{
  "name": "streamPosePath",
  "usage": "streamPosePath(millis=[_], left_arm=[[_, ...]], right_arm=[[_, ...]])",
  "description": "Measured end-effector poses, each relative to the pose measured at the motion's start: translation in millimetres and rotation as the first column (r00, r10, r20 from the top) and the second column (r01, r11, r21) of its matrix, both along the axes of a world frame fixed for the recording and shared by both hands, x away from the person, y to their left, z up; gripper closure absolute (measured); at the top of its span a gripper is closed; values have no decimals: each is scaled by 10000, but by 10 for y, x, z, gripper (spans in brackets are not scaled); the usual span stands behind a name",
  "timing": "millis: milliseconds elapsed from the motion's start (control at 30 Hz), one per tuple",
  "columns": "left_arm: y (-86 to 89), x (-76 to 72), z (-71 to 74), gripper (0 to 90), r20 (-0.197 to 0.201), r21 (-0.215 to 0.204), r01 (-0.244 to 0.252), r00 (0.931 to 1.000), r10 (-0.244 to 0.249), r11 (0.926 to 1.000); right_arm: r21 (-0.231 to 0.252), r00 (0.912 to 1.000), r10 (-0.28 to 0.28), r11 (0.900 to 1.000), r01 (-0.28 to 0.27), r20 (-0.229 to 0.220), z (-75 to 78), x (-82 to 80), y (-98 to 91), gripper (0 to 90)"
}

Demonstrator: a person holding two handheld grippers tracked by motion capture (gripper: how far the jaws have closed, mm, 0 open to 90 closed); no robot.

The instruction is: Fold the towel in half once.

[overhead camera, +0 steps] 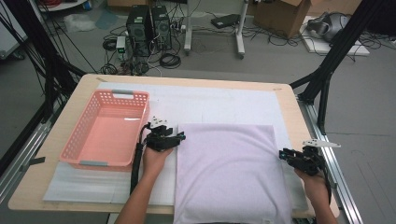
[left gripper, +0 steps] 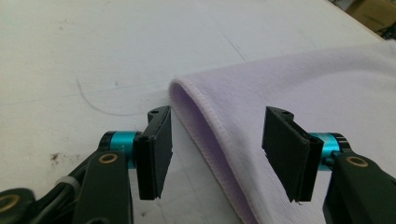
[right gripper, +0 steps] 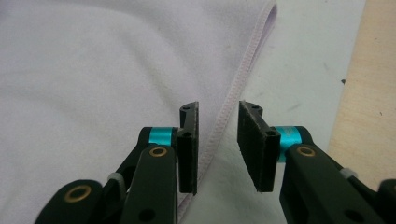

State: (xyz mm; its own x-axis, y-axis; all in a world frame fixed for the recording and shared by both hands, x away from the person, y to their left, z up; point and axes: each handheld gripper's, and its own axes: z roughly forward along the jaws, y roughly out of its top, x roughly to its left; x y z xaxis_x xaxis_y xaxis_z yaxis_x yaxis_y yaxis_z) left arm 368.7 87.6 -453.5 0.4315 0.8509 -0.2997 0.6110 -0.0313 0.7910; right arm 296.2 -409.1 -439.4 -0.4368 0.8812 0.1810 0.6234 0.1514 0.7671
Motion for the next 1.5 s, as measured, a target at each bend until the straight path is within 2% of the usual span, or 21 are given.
streamPosePath(millis=[33, 100, 233, 300, 333, 433, 533, 567, 633, 700, 800, 867, 933, 1033, 1100, 1133, 1200, 1267, 1367, 1433, 1500], left_arm=[[-13, 27, -3, 427, -180, 64, 29, 9998, -28, 10000], [-59, 50, -1, 438, -48, 196, 132, 9999, -131, 9997], [-147, 119, -2, 475, -107, 436, 336, 9994, -331, 9985], [-200, 140, 3, 499, 1, 747, 441, 9990, -442, 9962], [-223, 143, 10, 519, 69, 1046, 426, 9990, -436, 9936], [-253, 138, 18, 633, 333, 1846, 459, 9980, -530, 9817], [-206, 163, 11, 768, 193, 1457, 642, 9975, -677, 9872], [-212, 164, 11, 812, 204, 1431, 722, 9969, -759, 9871], [-223, 159, 13, 835, 251, 1523, 731, 9966, -778, 9856], [-204, 169, 7, 841, 136, 1213, 685, 9974, -707, 9903], [-178, 184, 2, 846, -31, 914, 626, 9980, -626, 9938], [-171, 189, -1, 847, -111, 743, 560, 9984, -553, 9957], [-158, 194, -1, 849, -223, 608, 528, 9984, -515, 9968], [-151, 198, -1, 851, -221, 460, 473, 9987, -464, 9978], [-148, 199, 3, 853, -161, 500, 483, 9987, -476, 9976], [-148, 200, 4, 856, -137, 521, 511, 9986, -504, 9973], [-140, 205, 11, 859, -66, 474, 498, 9988, -495, 9976], [-129, 205, 40, 860, 151, 298, 394, 9991, -399, 9988], [-105, 216, 79, 861, 518, 18, 175, 9985, -176, 9998], [-82, 239, 71, 861, 478, -99, 46, 9988, -41, 9999], [-72, 275, 85, 861, 379, -197, 20, 9993, -12, 9998]], right_arm=[[18, 10000, -6, 10000, 5, 49, 9, -3, -1, 662], [29, 9999, -33, 10000, 33, 153, 21, -4, -1, 643], [15, 9998, -1, 10000, 1, 202, 33, 9, 19, 619], [-21, 9997, 4, 10000, -4, 227, 34, 18, 28, 604], [-16, 9997, -6, 10000, 7, 242, 33, 22, 33, 587], [-82, 9997, -64, 9999, 65, 231, 22, 47, 36, 504], [-53, 9997, -210, 9998, 211, 132, 6, 112, 46, 412], [-108, 9997, -203, 9997, 204, 98, -1, 143, 52, 390], [-278, 9998, -198, 9994, 197, -35, -15, 206, 79, 359], [-462, 9996, -245, 9986, 240, -113, -42, 301, 105, 333], [-414, 9986, -393, 9984, 378, -355, -82, 438, 135, 311], [-539, 9988, -362, 9980, 344, -334, -84, 519, 175, 335], [-682, 9991, -216, 9975, 191, -374, -69, 598, 219, 435], [-1145, 9995, -181, 9933, 149, -267, -57, 683, 262, 546], [-1025, 9989, -261, 9945, 220, -391, -49, 733, 266, 635], [-903, 9990, -229, 9957, 194, -378, -52, 744, 265, 713], [-590, 9987, 62, 9982, -92, -506, -63, 750, 285, 842], [-720, 9986, 262, 9970, -295, -466, -54, 748, 292, 858], [-302, 9989, 112, 9995, -126, -465, -58, 765, 227, 864], [-208, 9999, 19, 9998, -22, -158, -45, 769, 215, 865], [-261, 9992, -13, 9997, 24, 409, -16, 771, 228, 865]])
